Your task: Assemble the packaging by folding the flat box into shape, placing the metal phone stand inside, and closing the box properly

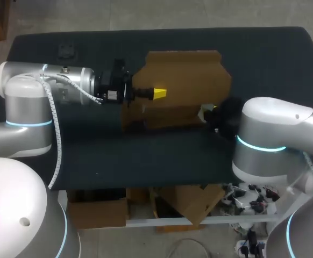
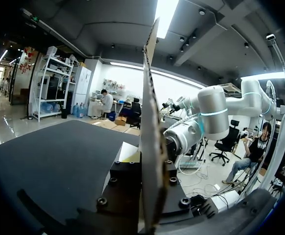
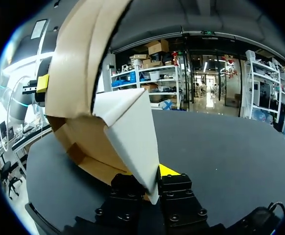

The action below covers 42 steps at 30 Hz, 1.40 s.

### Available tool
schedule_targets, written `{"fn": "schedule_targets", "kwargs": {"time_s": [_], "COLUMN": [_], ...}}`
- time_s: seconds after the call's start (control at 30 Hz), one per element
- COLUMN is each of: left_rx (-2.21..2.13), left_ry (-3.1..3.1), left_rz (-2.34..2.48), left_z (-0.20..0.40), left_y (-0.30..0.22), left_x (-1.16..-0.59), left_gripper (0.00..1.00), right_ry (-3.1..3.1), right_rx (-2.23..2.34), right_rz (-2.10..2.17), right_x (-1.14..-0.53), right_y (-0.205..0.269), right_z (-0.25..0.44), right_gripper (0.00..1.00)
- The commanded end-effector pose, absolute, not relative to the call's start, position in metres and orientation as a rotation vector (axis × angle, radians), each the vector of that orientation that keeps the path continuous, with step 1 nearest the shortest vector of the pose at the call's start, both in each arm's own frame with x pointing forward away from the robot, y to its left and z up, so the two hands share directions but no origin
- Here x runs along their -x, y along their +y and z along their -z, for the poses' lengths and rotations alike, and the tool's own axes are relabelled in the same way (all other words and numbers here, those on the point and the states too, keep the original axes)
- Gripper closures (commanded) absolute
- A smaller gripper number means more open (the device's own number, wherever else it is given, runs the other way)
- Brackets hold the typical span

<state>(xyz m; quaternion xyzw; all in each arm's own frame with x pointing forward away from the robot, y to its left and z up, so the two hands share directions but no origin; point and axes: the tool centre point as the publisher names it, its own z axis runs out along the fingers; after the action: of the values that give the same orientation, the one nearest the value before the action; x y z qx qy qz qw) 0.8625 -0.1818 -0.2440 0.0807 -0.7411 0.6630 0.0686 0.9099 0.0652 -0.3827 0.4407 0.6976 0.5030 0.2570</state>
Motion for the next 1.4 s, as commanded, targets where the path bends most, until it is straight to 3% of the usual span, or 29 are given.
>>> {"fn": "schedule_targets", "kwargs": {"time_s": [0.03, 0.17, 0.37, 0.7, 0.73, 0.83, 0.87, 0.93, 1.4], "left_rx": [-0.242, -0.242, -0.242, -0.231, -0.225, -0.202, -0.196, -0.179, -0.055], "left_ry": [-2.231, -2.231, -2.231, -2.248, -2.255, -2.291, -2.299, -2.318, -2.438], "left_rz": [-1.998, -1.998, -1.998, -2.005, -2.003, -1.993, -1.994, -2.002, -1.995], "left_z": [0.248, 0.248, 0.248, 0.244, 0.242, 0.238, 0.236, 0.232, 0.215], "left_y": [-0.183, -0.183, -0.183, -0.183, -0.182, -0.183, -0.182, -0.182, -0.177], "left_x": [-0.863, -0.863, -0.863, -0.864, -0.864, -0.865, -0.865, -0.865, -0.862], "left_gripper": [1.00, 1.00, 1.00, 1.00, 0.96, 0.55, 0.28, 0.00, 0.00], "right_ry": [1.863, 1.860, 1.862, 1.864, 1.866, 1.872, 1.876, 1.875, 1.972], "right_rx": [-1.196, -1.190, -1.196, -1.230, -1.233, -1.238, -1.239, -1.240, -1.349], "right_rz": [-1.363, -1.362, -1.346, -1.331, -1.331, -1.331, -1.331, -1.330, -1.310], "right_x": [-0.906, -0.906, -0.904, -0.903, -0.903, -0.903, -0.902, -0.902, -0.907], "right_y": [0.071, 0.072, 0.073, 0.072, 0.072, 0.073, 0.073, 0.073, 0.070], "right_z": [0.387, 0.384, 0.380, 0.369, 0.368, 0.364, 0.362, 0.359, 0.348], "right_gripper": [0.98, 0.94, 1.00, 1.00, 1.00, 1.00, 1.00, 1.00, 1.00]}}
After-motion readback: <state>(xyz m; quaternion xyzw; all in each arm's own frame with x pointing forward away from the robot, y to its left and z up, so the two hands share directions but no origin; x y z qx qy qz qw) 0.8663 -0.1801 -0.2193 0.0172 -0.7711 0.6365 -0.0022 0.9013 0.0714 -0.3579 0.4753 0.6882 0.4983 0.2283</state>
